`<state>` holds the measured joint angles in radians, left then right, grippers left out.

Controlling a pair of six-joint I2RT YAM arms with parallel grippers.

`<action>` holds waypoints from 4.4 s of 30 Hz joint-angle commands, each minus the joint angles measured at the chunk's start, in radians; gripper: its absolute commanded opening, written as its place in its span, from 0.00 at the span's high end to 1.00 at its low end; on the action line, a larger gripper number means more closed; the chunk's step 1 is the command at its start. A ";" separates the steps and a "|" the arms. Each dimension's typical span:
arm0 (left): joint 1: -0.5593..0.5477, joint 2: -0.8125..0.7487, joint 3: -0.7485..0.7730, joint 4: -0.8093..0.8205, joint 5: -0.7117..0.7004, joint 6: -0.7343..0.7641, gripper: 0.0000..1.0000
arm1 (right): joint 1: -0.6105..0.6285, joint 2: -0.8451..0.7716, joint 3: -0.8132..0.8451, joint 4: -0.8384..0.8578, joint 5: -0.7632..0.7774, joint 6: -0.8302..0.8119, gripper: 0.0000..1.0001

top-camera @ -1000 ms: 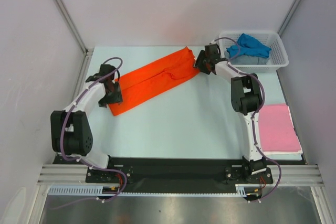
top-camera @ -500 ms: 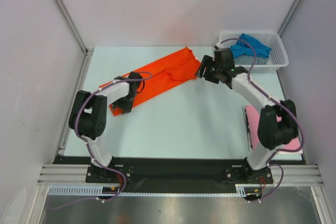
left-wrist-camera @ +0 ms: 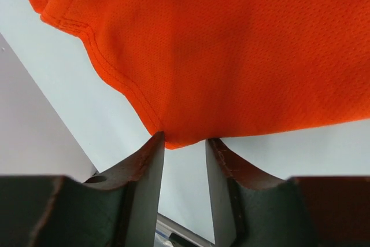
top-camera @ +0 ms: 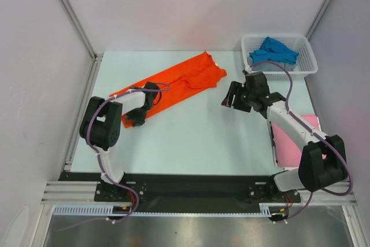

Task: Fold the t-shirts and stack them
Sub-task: Fold the tshirt

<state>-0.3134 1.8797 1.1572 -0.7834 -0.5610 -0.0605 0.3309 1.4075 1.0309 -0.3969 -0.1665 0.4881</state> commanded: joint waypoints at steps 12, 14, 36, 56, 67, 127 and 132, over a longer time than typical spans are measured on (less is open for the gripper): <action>-0.052 0.003 -0.027 -0.030 0.128 -0.053 1.00 | -0.067 -0.113 -0.055 -0.003 -0.033 -0.033 0.33; -0.098 -0.011 -0.022 -0.060 0.182 -0.077 1.00 | -0.067 -0.111 -0.058 0.000 -0.033 -0.025 0.33; -0.797 0.277 0.599 -0.204 0.950 -0.364 0.77 | -0.219 -0.173 -0.091 -0.112 -0.011 -0.083 0.32; -0.415 -0.451 0.225 -0.039 0.807 -0.387 0.46 | -0.221 0.199 0.189 0.212 -0.254 -0.019 0.34; -0.219 -0.652 -0.031 0.053 0.762 -0.395 0.47 | -0.107 0.818 0.865 0.297 -0.306 -0.048 0.32; -0.214 -0.797 -0.206 0.154 0.843 -0.527 0.48 | -0.087 0.691 0.308 0.708 -0.398 0.561 0.59; -0.208 -0.801 -0.183 0.135 0.840 -0.518 0.48 | -0.072 0.711 0.230 0.817 -0.369 0.658 0.59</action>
<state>-0.5293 1.0950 0.9295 -0.6376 0.2932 -0.6018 0.2474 2.1551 1.2701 0.2359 -0.5457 1.0344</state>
